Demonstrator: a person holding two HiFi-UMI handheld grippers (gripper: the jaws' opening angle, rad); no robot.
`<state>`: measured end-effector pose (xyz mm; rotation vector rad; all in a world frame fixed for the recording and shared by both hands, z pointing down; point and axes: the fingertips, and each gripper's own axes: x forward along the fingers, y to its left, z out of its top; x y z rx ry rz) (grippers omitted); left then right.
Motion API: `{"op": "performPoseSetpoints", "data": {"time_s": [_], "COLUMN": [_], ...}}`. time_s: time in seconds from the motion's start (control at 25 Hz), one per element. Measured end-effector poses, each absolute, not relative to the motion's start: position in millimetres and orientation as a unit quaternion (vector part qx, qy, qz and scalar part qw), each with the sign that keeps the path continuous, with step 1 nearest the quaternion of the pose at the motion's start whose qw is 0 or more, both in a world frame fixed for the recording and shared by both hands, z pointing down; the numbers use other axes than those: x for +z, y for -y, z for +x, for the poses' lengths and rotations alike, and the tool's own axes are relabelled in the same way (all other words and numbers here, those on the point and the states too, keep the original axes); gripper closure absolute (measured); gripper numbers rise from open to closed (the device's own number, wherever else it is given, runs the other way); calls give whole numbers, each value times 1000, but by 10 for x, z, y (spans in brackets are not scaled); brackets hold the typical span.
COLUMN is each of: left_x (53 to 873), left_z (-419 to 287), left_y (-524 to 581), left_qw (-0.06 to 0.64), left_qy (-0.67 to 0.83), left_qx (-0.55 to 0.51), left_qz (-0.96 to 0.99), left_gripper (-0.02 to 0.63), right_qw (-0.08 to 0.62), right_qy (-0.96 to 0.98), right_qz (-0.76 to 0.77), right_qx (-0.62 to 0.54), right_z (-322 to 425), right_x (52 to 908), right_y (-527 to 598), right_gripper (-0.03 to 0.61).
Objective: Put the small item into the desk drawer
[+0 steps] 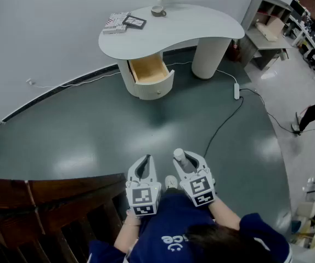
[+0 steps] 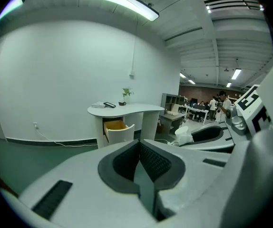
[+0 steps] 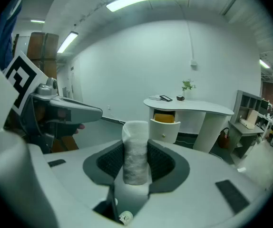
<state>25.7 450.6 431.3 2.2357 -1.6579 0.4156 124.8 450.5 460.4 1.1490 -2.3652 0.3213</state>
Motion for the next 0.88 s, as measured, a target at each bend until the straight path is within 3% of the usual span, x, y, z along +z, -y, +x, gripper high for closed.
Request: {"op": "performPoseSetpoints", "data": {"time_s": [0.88], "left_x": [4401], "left_z": [664], "left_y": [-4308], "left_qw": [161], "left_qy": [596], "left_qx": [145], "left_qz": [773], "left_gripper": [609], "right_qw": [239], "right_qy": [868], "right_qz": [417], "right_qx": [123], "right_z": [1651], "right_x": [4695], "right_y": [-4236], "right_gripper": [426]}}
